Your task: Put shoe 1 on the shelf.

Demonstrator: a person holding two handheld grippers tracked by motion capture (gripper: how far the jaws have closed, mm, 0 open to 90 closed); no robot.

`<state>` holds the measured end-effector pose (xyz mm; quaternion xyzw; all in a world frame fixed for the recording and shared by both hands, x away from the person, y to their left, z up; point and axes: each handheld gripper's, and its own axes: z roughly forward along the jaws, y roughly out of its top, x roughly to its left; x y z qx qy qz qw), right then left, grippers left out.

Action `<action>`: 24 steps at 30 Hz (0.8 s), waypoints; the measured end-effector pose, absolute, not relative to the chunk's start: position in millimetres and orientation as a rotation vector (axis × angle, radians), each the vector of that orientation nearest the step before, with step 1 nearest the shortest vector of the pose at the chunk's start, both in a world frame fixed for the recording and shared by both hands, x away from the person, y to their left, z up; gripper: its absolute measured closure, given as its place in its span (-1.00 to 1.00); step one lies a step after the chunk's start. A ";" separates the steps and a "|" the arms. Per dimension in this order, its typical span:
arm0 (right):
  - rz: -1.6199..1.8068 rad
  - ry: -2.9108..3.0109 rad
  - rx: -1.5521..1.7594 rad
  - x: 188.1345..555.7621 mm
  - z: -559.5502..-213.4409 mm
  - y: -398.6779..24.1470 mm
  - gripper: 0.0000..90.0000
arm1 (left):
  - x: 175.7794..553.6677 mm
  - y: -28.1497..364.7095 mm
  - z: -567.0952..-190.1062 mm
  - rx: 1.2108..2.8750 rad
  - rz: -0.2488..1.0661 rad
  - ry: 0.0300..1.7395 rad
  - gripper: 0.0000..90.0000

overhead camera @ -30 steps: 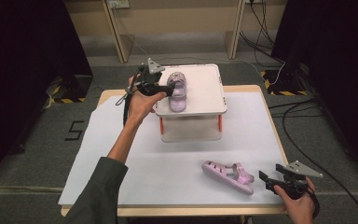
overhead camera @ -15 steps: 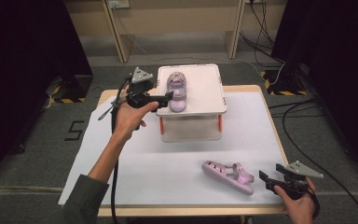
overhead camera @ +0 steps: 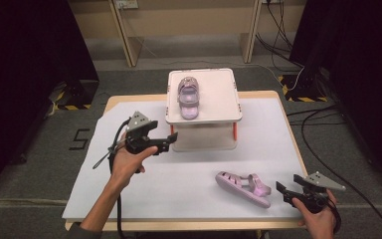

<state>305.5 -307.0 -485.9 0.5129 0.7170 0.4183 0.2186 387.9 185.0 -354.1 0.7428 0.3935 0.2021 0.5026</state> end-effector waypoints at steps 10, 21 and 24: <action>1.175 1.983 1.420 304.8 -485.1 -306.9 -0.46 | 355.2 200.0 -404.5 1.816 0.471 0.954 -0.65; 1.174 1.988 1.421 302.8 -485.4 -306.3 -0.46 | 329.3 208.2 -447.9 1.868 0.459 0.926 -0.65; 1.185 1.980 1.423 301.7 -484.3 -307.2 -0.46 | 323.0 211.3 -459.8 1.891 0.444 0.932 -0.65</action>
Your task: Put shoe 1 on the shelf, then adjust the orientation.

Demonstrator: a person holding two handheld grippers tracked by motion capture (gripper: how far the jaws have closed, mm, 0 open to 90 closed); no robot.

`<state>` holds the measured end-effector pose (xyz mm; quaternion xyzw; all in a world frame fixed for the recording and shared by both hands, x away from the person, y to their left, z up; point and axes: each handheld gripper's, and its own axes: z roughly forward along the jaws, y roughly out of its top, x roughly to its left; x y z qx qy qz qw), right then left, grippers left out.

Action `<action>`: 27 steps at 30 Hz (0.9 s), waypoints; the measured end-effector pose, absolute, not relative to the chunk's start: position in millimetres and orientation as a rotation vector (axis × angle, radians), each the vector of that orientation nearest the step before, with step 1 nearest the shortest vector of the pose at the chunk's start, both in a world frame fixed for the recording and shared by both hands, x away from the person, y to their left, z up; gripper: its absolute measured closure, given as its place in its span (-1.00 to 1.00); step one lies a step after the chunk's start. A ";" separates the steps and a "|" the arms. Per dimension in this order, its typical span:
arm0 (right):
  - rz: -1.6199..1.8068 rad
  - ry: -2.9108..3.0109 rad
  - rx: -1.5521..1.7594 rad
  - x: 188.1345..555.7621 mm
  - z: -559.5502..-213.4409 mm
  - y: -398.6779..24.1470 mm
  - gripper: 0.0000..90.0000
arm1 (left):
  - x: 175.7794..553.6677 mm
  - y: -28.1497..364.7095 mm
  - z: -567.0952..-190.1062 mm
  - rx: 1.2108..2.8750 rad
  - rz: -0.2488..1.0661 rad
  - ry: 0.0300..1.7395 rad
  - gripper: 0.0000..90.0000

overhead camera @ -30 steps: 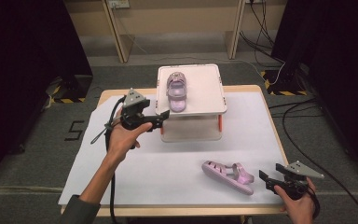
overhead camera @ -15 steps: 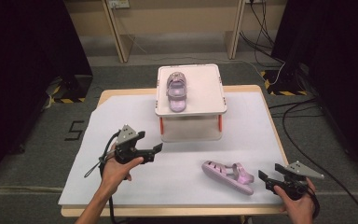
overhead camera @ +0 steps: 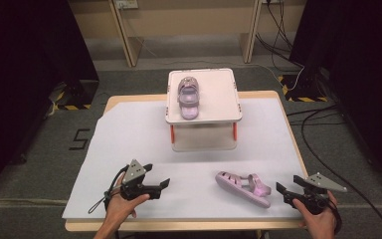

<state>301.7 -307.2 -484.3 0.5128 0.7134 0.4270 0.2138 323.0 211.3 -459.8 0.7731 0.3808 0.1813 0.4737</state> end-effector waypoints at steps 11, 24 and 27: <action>1.199 1.990 1.410 300.8 -483.4 -305.1 -0.46 | 302.9 228.3 -488.5 1.951 0.416 0.996 -0.65; 1.215 1.996 1.395 300.4 -481.3 -303.4 -0.46 | 301.2 234.1 -494.7 1.992 0.420 1.034 -0.65; 1.238 1.992 1.396 299.2 -479.2 -303.2 -0.46 | 301.1 234.4 -494.6 1.993 0.422 1.037 -0.65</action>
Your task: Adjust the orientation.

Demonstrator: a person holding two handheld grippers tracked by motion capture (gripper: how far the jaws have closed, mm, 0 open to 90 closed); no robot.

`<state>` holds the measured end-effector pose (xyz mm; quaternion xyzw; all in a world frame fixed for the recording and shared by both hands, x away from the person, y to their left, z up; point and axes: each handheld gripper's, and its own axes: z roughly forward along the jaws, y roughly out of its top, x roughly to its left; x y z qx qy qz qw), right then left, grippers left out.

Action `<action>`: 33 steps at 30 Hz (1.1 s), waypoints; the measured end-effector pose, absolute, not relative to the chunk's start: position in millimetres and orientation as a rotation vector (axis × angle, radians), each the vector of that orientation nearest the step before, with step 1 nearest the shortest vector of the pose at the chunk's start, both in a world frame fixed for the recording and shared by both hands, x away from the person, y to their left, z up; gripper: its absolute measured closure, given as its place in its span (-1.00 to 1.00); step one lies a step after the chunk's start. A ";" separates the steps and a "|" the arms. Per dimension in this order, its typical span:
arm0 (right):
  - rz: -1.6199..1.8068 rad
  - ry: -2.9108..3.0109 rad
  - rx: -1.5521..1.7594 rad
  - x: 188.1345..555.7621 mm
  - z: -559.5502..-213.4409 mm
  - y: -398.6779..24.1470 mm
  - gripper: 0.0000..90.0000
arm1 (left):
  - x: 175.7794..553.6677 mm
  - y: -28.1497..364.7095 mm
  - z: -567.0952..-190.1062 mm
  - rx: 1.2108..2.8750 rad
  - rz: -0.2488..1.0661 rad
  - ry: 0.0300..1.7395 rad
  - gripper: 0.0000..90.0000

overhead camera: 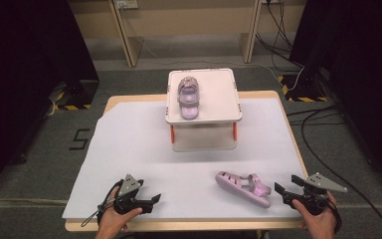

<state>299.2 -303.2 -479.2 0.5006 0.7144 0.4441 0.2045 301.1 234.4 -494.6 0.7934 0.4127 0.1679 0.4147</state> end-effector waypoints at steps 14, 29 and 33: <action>1.451 2.049 1.260 289.0 -450.8 -280.8 -0.40 | 301.1 235.1 -494.4 1.997 0.420 1.040 -0.65; 1.570 2.324 1.219 306.6 -465.2 -248.5 0.25 | 300.8 234.2 -494.1 1.996 0.418 1.038 -0.65; 1.624 2.364 1.192 300.4 -464.1 -241.6 0.67 | 300.9 234.1 -494.1 1.997 0.418 1.039 -0.65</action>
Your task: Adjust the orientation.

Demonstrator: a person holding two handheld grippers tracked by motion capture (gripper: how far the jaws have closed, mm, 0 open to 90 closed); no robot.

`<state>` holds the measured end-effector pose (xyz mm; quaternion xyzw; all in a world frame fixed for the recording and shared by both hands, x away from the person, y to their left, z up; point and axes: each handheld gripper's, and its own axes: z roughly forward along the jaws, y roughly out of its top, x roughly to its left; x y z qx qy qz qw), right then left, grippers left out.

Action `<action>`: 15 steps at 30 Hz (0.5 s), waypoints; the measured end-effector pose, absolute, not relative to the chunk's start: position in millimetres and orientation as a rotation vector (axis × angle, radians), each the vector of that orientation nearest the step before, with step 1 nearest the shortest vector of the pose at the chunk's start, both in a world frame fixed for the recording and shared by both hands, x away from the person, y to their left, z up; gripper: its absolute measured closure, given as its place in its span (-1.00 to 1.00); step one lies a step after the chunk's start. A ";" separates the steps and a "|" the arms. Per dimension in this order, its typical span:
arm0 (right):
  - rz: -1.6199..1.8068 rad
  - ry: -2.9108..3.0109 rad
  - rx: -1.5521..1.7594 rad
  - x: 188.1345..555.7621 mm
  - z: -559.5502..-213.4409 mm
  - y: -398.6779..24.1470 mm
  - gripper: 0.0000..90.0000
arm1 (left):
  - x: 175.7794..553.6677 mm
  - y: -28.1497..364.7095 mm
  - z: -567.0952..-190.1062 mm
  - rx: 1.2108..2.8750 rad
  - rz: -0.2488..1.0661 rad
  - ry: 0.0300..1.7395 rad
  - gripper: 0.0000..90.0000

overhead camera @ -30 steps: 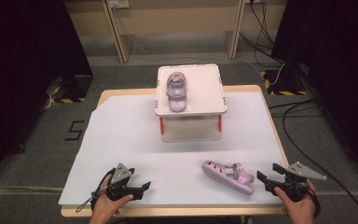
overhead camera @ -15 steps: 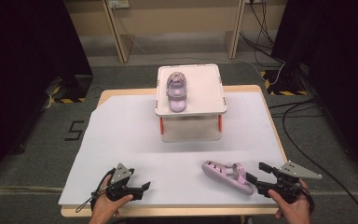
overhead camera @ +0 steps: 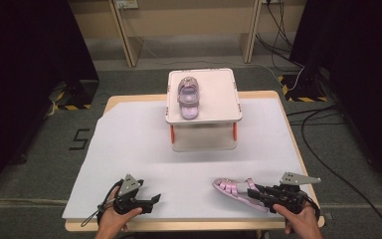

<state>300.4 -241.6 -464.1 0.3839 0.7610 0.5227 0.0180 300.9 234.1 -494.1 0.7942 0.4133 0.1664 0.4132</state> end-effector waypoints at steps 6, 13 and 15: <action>1.580 2.353 1.117 294.4 -453.5 -228.1 0.81 | 301.0 234.1 -494.3 1.998 0.417 1.041 -0.65; 1.505 2.229 1.117 302.2 -444.1 -220.8 0.89 | 301.1 234.3 -494.0 1.995 0.415 1.039 -0.65; 1.476 2.142 1.163 311.6 -440.5 -226.9 0.90 | 301.0 233.9 -494.2 1.997 0.413 1.037 -0.65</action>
